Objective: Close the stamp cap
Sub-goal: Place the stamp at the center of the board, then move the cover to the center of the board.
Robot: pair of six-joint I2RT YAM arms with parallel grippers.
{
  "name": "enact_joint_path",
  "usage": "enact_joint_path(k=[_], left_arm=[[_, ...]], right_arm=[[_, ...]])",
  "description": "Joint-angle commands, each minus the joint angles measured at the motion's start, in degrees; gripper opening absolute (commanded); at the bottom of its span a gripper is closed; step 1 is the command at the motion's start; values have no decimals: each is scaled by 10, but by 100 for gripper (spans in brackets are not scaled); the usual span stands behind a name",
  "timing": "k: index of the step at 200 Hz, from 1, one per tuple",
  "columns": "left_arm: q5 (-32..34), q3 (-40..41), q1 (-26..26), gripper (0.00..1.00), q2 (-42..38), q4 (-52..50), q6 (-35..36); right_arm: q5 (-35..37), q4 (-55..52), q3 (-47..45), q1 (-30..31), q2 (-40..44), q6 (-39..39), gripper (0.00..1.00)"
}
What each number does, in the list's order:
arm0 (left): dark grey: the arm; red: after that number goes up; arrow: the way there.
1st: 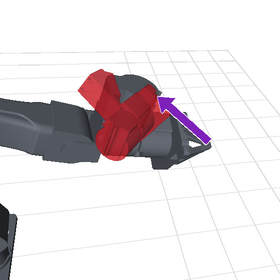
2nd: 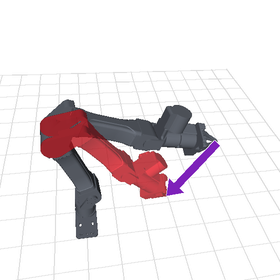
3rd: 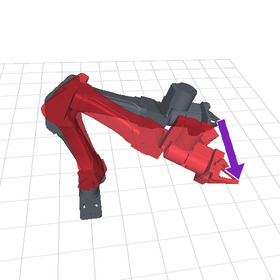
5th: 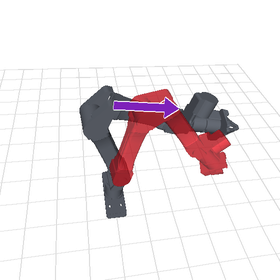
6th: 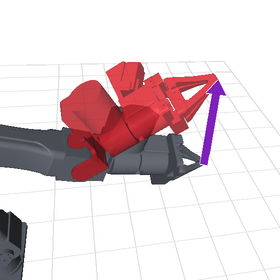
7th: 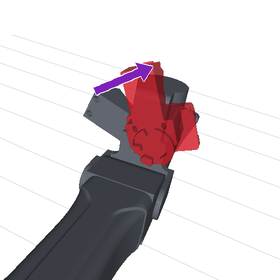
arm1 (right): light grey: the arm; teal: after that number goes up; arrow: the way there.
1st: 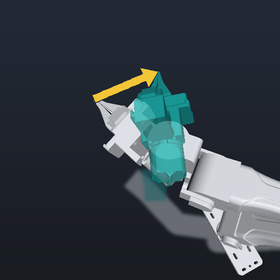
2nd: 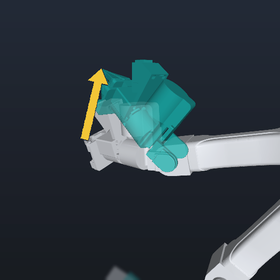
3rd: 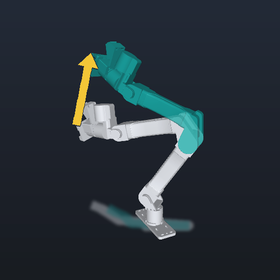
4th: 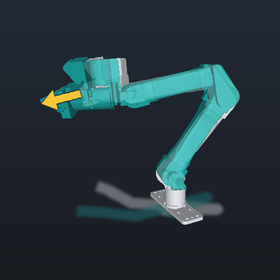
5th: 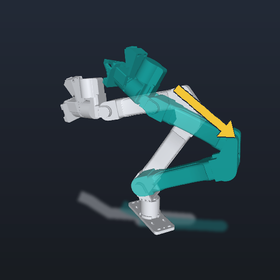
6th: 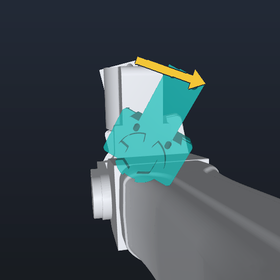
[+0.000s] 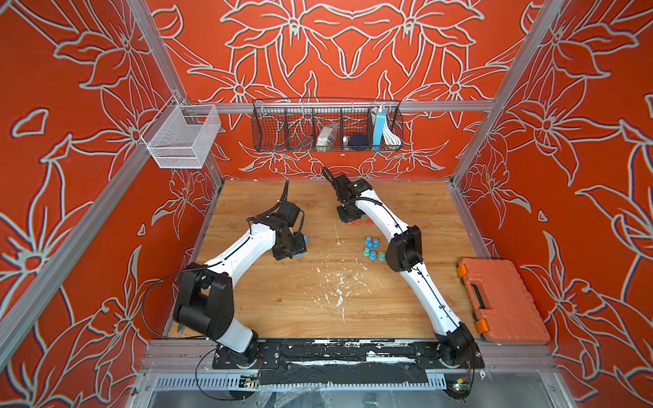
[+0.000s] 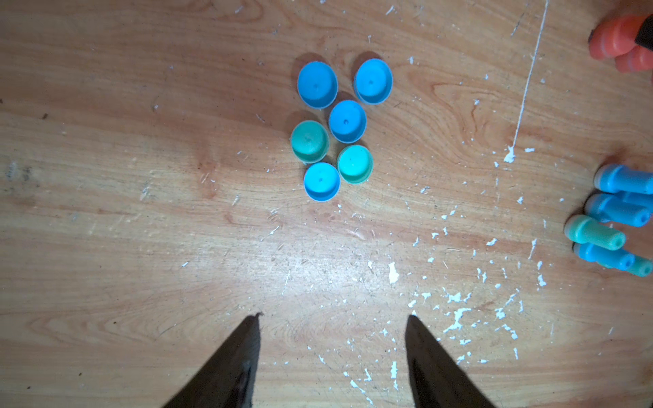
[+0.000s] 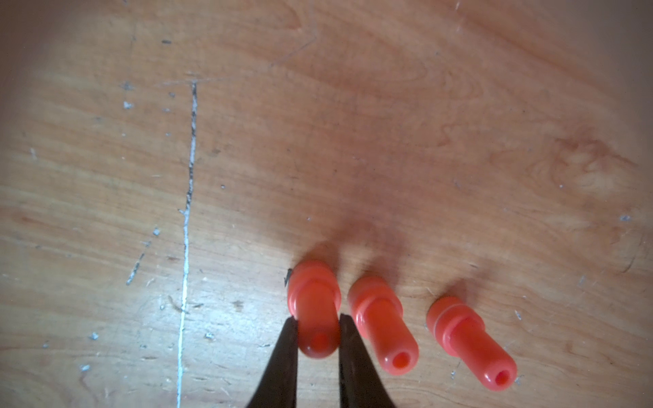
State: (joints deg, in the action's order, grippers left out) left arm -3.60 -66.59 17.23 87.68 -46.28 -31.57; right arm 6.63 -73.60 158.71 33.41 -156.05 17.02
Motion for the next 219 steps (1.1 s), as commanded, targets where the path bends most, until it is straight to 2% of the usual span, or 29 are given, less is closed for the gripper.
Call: enact_joint_path(k=[1,64,130,169,219], left_arm=[[8,3,-3,66,-16,-13,-3],[5,8,-3,68,-19,-7,-9],[11,-11,-2,69,2,6,-5],[7,-80,-3,64,82,21,3],[-4,-194,-2,58,213,32,12]], right_arm=[[2,0,5,1,-29,-7,18],[2,-1,6,1,-4,-17,40],[-8,-27,7,1,91,1,48],[-2,-25,-105,-6,220,4,48],[-27,12,-294,-43,363,3,44]])
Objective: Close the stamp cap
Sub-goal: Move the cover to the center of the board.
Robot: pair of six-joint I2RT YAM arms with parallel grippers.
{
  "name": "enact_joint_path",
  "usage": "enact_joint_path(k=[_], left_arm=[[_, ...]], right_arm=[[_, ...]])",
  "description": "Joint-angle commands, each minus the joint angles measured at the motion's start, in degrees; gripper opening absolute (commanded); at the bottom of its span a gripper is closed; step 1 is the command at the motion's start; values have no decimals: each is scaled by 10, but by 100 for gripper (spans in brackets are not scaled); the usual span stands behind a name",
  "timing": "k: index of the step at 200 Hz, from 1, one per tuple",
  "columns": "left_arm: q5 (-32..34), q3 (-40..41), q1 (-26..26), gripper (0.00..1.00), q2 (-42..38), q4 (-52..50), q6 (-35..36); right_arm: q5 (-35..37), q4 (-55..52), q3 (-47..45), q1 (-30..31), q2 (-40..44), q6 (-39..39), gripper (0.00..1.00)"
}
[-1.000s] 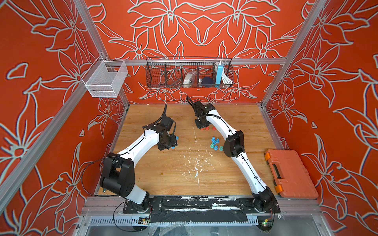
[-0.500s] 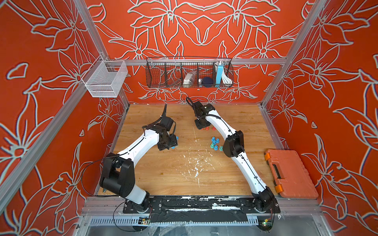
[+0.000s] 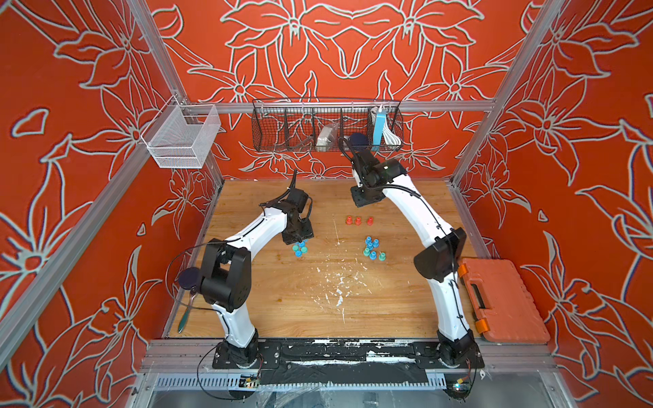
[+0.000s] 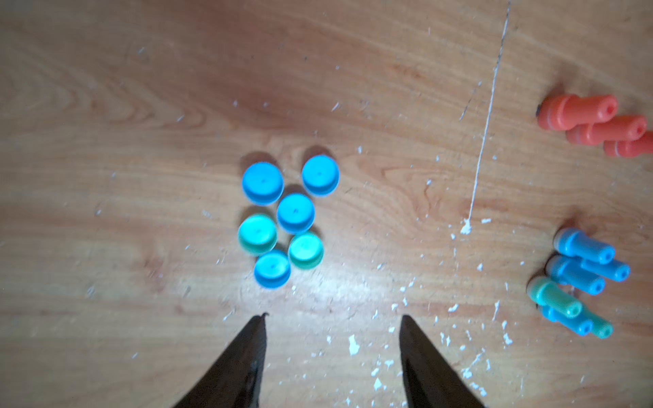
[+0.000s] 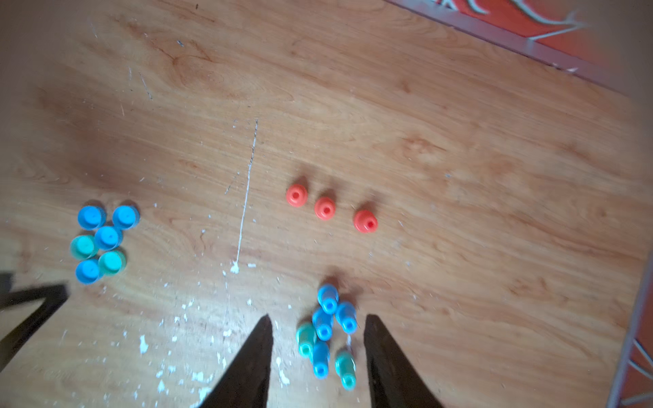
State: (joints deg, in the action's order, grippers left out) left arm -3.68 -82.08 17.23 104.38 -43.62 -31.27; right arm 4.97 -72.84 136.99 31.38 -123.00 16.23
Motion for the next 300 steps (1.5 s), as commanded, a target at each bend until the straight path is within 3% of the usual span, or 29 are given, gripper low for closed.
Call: enact_joint_path(k=[1,35,75,300], left_arm=[[-4,-40,-2,58,48,5,9],[-8,-87,0,56,105,8,9],[-8,-118,4,55,141,3,5],[-7,-107,26,53,208,15,-8]], right_arm=[[-11,5,-82,-24,36,11,43],[-21,51,-210,-50,106,11,42],[-30,65,-267,-70,135,7,40],[-41,55,-291,-90,154,-10,39]])
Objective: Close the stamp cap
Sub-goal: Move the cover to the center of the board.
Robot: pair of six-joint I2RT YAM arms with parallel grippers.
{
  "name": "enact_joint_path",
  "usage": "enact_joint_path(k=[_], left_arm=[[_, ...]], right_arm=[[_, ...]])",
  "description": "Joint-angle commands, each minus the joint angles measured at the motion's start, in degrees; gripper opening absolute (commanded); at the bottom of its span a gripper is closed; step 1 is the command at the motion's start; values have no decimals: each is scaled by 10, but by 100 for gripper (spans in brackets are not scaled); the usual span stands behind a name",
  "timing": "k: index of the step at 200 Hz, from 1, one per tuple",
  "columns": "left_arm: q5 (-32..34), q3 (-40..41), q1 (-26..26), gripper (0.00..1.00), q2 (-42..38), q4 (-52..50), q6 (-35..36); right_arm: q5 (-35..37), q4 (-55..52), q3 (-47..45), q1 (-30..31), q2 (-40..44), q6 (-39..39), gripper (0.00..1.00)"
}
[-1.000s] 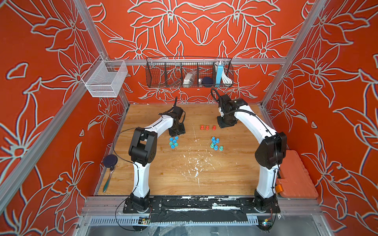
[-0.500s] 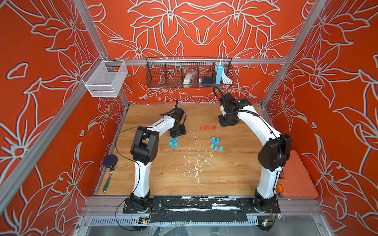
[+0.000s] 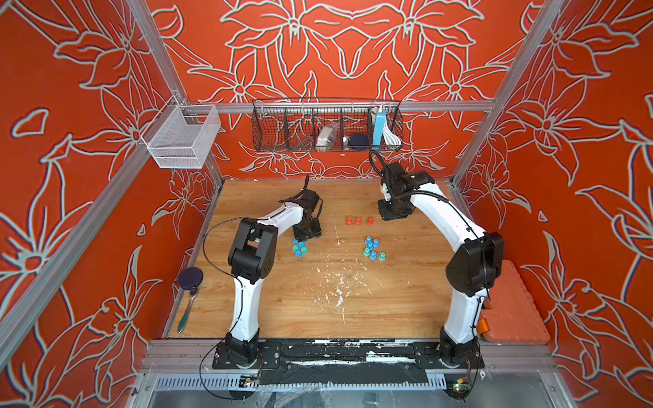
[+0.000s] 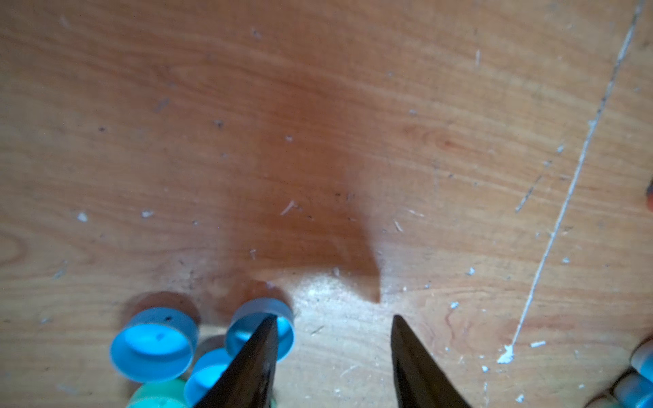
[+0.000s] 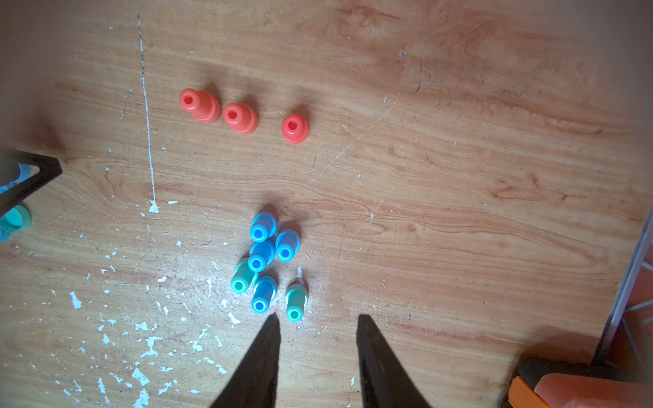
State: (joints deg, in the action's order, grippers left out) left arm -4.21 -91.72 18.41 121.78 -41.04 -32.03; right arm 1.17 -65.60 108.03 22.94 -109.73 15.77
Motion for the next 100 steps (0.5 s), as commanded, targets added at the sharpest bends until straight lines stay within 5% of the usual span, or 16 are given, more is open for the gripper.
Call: enact_joint_path(k=[1,100], left_arm=[[-2,-11,15,53,34,-11,0],[-26,-40,165,53,41,-26,-42]], right_arm=[[-3,-18,-2,-7,21,-5,39],[-17,-4,-68,-10,54,-10,39]])
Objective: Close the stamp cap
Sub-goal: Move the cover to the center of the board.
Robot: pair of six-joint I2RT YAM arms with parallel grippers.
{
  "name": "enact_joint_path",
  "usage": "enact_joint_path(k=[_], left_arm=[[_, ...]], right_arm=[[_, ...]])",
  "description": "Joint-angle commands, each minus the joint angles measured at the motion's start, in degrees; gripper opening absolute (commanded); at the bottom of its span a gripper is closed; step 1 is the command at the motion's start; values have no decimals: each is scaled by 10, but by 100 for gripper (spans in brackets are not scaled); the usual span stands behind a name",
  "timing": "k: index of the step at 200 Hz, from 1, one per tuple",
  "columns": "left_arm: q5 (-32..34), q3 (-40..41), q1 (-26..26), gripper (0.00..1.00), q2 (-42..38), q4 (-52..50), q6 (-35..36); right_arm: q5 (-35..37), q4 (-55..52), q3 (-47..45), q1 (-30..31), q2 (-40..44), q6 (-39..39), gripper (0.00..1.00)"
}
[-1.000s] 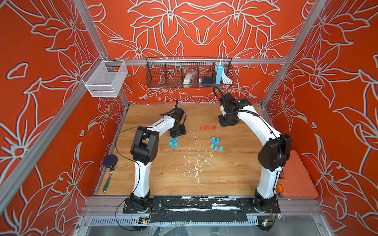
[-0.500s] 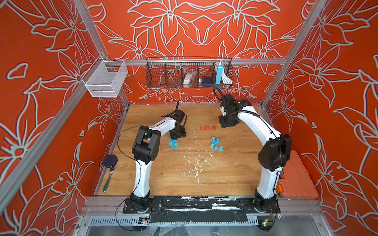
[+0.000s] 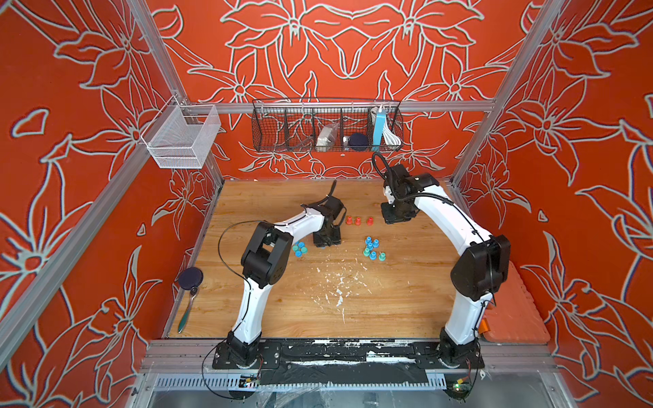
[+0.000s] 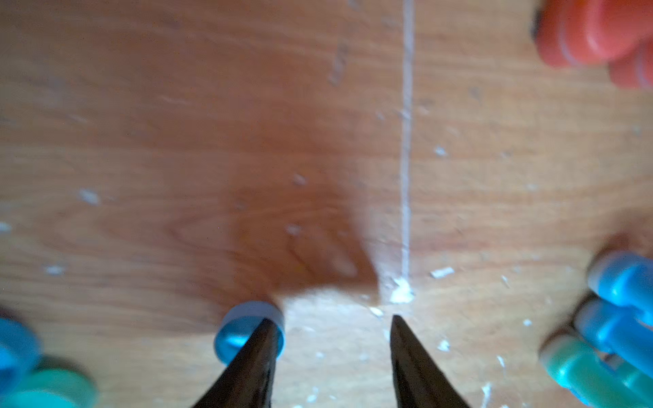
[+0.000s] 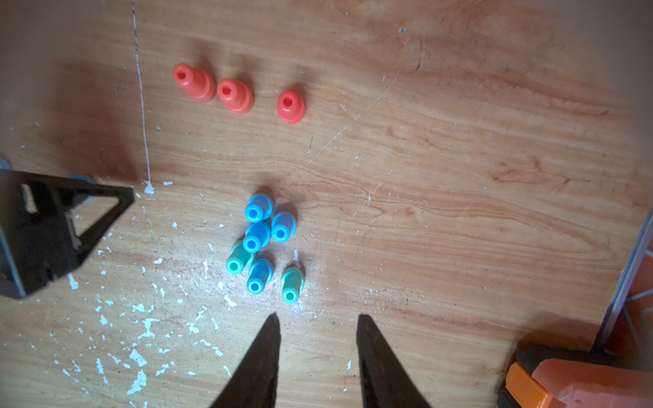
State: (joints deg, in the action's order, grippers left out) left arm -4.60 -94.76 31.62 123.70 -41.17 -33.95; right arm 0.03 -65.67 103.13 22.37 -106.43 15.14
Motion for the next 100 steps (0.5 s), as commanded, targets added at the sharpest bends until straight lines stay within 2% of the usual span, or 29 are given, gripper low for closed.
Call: enact_joint_path(k=[1,37,100], left_arm=[[-22,-10,33,52,22,-25,-24],[-11,-44,36,53,16,-46,-16],[-1,-84,37,56,-30,-68,-5]], right_arm=[[-5,-3,-20,-4,21,-4,39],[-16,8,-49,-5,23,-6,40],[-45,27,-70,-5,-23,-4,39]])
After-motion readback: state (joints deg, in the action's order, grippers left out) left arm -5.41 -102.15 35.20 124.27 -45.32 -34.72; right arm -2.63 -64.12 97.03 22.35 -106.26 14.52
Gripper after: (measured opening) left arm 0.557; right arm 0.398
